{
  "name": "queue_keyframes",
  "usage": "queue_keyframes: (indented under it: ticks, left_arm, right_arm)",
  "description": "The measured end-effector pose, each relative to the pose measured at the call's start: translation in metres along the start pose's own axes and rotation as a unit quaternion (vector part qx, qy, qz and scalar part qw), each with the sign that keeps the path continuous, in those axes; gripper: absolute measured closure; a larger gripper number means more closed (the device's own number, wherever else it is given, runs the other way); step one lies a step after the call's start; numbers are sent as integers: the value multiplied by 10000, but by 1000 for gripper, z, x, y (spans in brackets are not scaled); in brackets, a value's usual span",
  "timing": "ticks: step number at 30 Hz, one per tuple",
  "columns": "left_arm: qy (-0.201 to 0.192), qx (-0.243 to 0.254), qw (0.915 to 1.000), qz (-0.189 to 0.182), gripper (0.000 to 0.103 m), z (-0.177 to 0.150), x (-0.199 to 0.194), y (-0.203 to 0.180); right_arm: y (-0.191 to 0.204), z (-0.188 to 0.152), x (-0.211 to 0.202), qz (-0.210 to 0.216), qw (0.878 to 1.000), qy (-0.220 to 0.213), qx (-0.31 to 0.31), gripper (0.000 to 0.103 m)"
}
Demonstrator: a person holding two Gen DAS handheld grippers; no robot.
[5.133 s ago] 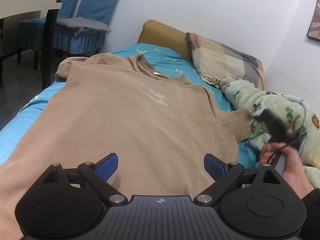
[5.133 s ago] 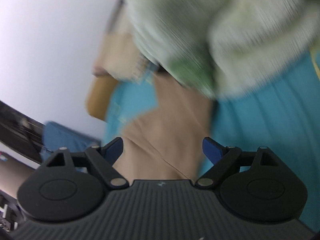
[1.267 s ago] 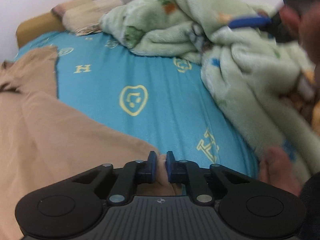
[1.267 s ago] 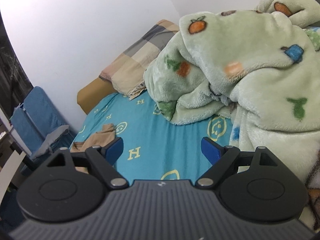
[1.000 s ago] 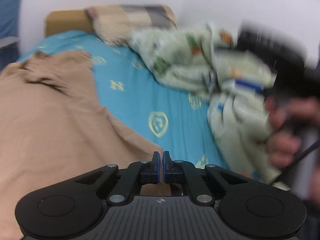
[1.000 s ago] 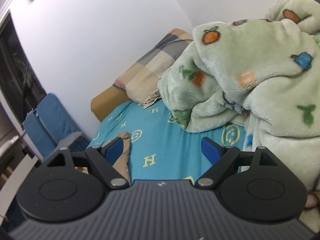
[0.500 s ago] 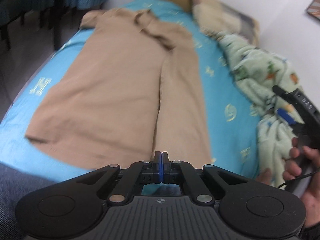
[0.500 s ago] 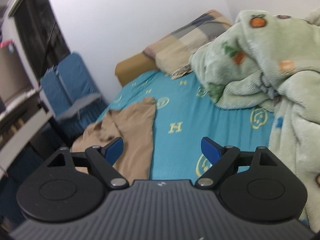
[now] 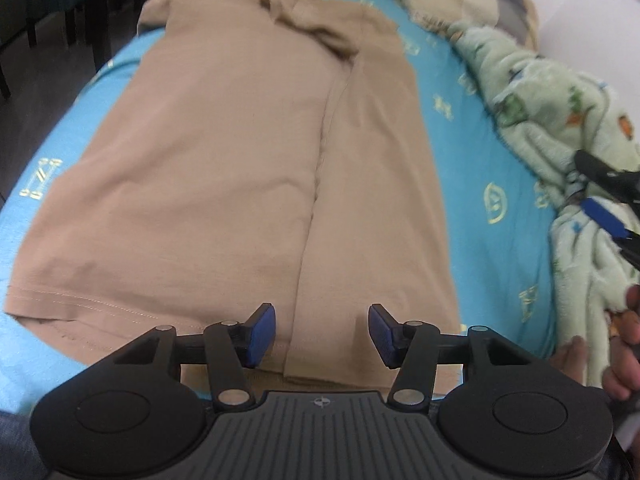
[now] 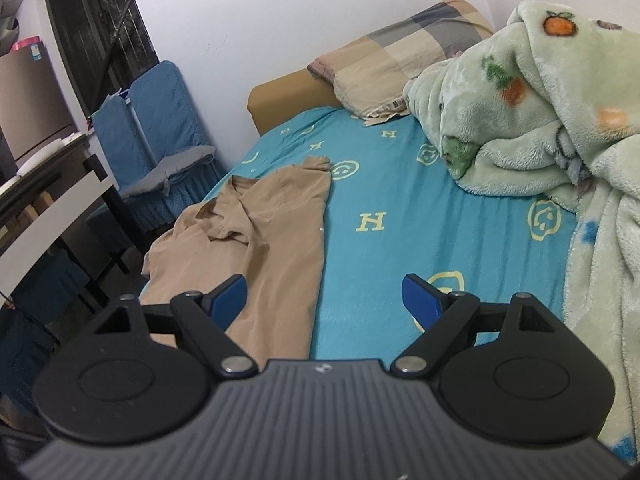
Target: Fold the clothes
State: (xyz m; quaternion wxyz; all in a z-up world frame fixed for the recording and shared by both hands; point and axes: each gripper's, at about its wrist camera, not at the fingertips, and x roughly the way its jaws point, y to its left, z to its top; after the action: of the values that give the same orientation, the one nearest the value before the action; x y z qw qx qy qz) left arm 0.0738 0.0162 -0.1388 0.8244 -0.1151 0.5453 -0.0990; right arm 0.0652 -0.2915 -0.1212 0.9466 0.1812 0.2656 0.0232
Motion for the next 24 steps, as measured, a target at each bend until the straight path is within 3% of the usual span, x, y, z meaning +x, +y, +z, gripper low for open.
queue_keyframes:
  ticks: [3,4,5,6,15,16,18,20,23,24]
  left_arm:
    - [274,-161,9995,77,56,5,15,4]
    - [381,-211,9990,68,71,5,19,5]
    - [479,-257,9985,43,92,5,22,7]
    - [522,-265,9983,-2,99,3,22,8]
    - [59,435,9988,238,100,-20,-7,-12]
    - [-10,515,9984,247,99,-21,-9,-16]
    - [-168,650,9976,191,87,-23,-15,-19]
    - [-377,742,9965,112,56,-23,-22,-25]
    - [-867,850,9922,268,26,-14,-35,-37]
    - [-1058,888,9899,334,21,-10,-40,-41]
  right_arm:
    - [-1,-1,3,9,10000,51,61,17]
    - [-2,-1,3,19,9999,64,82,17]
    - [-2,-1,4,28,9999,76,98,17]
    - [-2,-2,4,33,9999,90,98,17]
    - [1,-5,6,94,9998,159,37,17]
    - [2,-5,6,97,9998,164,34,17]
    - [2,-6,6,98,9998,159,18,17]
    - [2,-5,6,110,9999,128,15,17]
    - [2,-5,2,147,9999,-18,79,17]
    - [2,-4,1,146,9998,-74,104,17]
